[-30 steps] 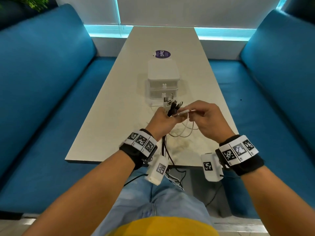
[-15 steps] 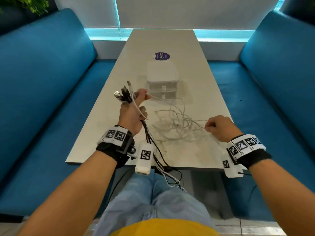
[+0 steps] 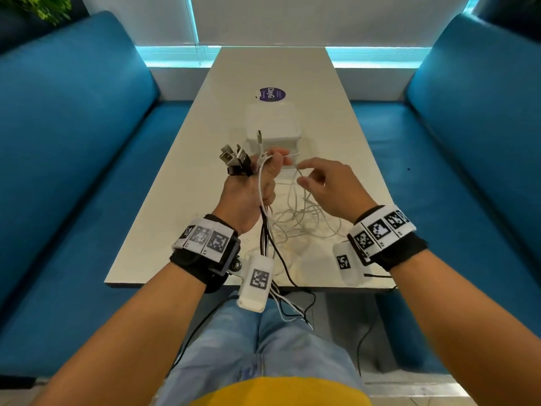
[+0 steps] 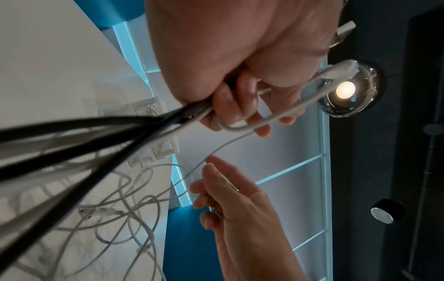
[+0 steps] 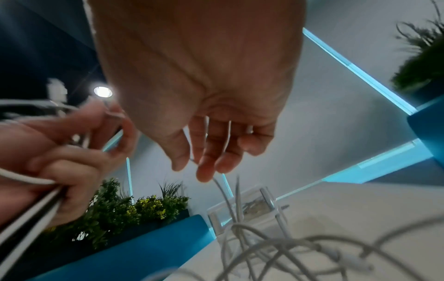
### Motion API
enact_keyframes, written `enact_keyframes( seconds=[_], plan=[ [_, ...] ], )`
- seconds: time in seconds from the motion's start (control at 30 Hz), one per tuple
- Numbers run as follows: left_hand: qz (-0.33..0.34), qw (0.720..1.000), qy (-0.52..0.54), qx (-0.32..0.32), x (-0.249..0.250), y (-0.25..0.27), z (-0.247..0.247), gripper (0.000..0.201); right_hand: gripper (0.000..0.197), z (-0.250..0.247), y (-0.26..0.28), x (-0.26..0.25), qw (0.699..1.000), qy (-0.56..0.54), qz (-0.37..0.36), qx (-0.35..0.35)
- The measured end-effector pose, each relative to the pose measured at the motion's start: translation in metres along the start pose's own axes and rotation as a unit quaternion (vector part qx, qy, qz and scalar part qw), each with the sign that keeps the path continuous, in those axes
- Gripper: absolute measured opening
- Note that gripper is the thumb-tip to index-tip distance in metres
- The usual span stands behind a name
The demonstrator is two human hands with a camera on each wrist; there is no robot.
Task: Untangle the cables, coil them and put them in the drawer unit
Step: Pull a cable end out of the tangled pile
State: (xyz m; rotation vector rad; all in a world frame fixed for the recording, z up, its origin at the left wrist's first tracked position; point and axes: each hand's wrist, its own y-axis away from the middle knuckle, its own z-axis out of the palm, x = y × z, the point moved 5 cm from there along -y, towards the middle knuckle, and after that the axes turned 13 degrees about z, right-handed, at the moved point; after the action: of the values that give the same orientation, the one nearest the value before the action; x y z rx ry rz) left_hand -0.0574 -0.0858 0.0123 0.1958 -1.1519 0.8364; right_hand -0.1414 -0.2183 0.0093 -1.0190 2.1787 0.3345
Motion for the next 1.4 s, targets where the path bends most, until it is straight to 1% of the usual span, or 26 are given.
enact_keyframes(
  seconds=[0.07,0.1,0.17,0.2,0.27,0.3,0.33,0.4,0.47,0.53,0.57,0.63,0.7,0.73,0.83,0.87,0.9,0.93,0.97,1.1,1.2,1.3,1.4],
  plan=[
    [0.012,0.999,0.003,-0.042,0.002,0.001,0.003,0.008,0.007,-0.001,-0.007,-0.002,0.999,-0.035,0.008,0.017],
    [0.018,0.998,0.001,-0.058,0.003,0.002,0.002,0.013,0.005,-0.003,-0.010,-0.001,0.998,-0.049,0.013,0.020],
    [0.030,0.996,-0.021,-0.081,0.003,0.001,0.000,0.025,0.009,-0.007,-0.011,0.000,0.997,-0.074,0.013,0.017],
    [0.031,0.995,-0.041,-0.082,0.001,0.000,-0.002,0.033,0.012,-0.010,-0.010,-0.001,0.996,-0.087,0.004,0.017],
    [0.010,0.995,-0.079,-0.061,-0.008,-0.002,-0.003,0.042,0.015,-0.015,-0.004,-0.005,0.993,-0.113,-0.019,0.020],
    [-0.006,0.993,-0.104,-0.050,-0.013,-0.002,-0.001,0.041,0.015,-0.017,-0.001,-0.008,0.991,-0.128,-0.031,0.017],
    [-0.022,0.989,-0.139,-0.044,-0.019,-0.002,0.002,0.036,0.015,-0.018,0.003,-0.013,0.988,-0.146,-0.046,0.010],
    [-0.034,0.978,-0.202,-0.038,-0.026,-0.002,0.011,0.020,0.012,-0.021,0.010,-0.023,0.978,-0.190,-0.082,-0.006],
    [-0.029,0.973,-0.225,-0.032,-0.029,-0.002,0.018,0.012,0.010,-0.026,0.017,-0.033,0.967,-0.227,-0.115,-0.020],
    [-0.027,0.971,-0.235,-0.026,-0.031,-0.004,0.019,0.007,0.009,-0.029,0.023,-0.037,0.962,-0.244,-0.124,-0.020],
    [-0.030,0.970,-0.240,-0.019,-0.031,-0.004,0.018,0.007,0.010,-0.028,0.024,-0.036,0.964,-0.239,-0.116,-0.016],
    [-0.043,0.969,-0.243,0.001,-0.033,-0.005,0.010,0.017,0.024,-0.022,0.022,-0.024,0.980,-0.185,-0.079,-0.009],
    [-0.058,0.971,-0.230,0.023,-0.033,-0.004,0.001,0.030,0.039,-0.010,0.015,-0.004,0.993,-0.109,-0.029,-0.035],
    [-0.059,0.973,-0.221,0.025,-0.032,-0.003,-0.003,0.032,0.041,-0.004,0.012,0.006,0.995,-0.078,-0.007,-0.059],
    [-0.056,0.984,-0.167,0.016,-0.027,0.000,-0.012,0.025,0.035,0.013,0.007,0.032,0.990,0.015,0.023,-0.138],
    [-0.058,0.987,-0.149,0.012,-0.026,0.000,-0.014,0.023,0.029,0.019,0.008,0.037,0.986,0.047,0.024,-0.156],
    [-0.061,0.988,-0.139,0.009,-0.024,0.000,-0.016,0.023,0.019,0.024,0.007,0.040,0.985,0.069,0.024,-0.159],
    [-0.062,0.989,-0.135,0.010,-0.022,0.000,-0.018,0.022,0.012,0.026,0.007,0.041,0.986,0.075,0.024,-0.147],
    [-0.062,0.990,-0.128,0.021,-0.021,-0.001,-0.022,0.023,0.013,0.027,0.004,0.045,0.988,0.071,0.031,-0.130],
    [-0.032,0.994,-0.028,0.105,-0.011,-0.004,-0.045,0.025,0.026,0.017,-0.016,0.076,0.986,0.091,0.114,-0.078],
    [-0.005,0.988,0.011,0.152,-0.003,-0.006,-0.057,0.026,0.032,0.004,-0.023,0.098,0.977,0.112,0.171,-0.051],
    [0.015,0.982,0.035,0.185,0.003,-0.009,-0.065,0.027,0.034,-0.006,-0.028,0.111,0.965,0.131,0.225,-0.019],
    [0.029,0.976,0.061,0.207,0.006,-0.011,-0.072,0.027,0.036,-0.015,-0.034,0.119,0.961,0.114,0.250,0.023]
  ],
)
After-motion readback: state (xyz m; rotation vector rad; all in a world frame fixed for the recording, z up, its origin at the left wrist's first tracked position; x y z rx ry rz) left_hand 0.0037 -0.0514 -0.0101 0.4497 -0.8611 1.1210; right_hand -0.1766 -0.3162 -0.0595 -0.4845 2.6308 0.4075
